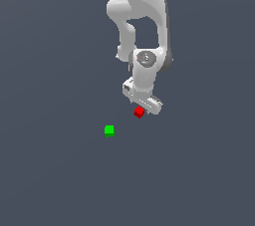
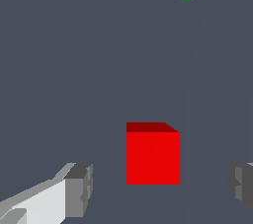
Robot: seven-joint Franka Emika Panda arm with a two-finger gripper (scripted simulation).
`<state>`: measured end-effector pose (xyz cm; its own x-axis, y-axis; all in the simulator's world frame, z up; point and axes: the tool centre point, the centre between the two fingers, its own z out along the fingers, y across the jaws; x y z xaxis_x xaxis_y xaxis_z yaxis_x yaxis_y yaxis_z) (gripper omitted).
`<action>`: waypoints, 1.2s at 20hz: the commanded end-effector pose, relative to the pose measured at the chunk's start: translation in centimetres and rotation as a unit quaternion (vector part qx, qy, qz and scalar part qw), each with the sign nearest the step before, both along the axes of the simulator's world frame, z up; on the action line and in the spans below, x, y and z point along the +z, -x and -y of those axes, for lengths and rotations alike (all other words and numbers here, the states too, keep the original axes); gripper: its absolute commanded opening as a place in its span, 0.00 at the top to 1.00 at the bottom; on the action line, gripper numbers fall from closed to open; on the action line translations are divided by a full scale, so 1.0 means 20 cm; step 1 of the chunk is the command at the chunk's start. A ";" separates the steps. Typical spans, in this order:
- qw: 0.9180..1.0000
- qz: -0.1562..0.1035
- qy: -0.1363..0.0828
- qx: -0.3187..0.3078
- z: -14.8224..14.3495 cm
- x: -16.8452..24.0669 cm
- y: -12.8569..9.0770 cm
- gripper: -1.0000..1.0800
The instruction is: Stack the red cube on top of the green cube.
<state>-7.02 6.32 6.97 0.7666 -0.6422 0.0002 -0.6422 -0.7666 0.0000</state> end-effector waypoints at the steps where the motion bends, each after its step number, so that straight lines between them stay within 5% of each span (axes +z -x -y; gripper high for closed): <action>1: 1.000 0.000 0.000 0.000 0.00 -0.01 0.00 0.04; 17: 1.000 0.000 0.000 0.001 0.00 -0.25 0.00 0.04; 18: 1.000 0.000 0.000 0.001 0.00 -0.25 0.00 1.00; 24: 1.000 0.000 0.000 0.001 0.00 -0.25 0.00 1.00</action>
<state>-7.04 6.33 2.04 0.7680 -0.6405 0.0000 -0.6405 -0.7680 -0.0006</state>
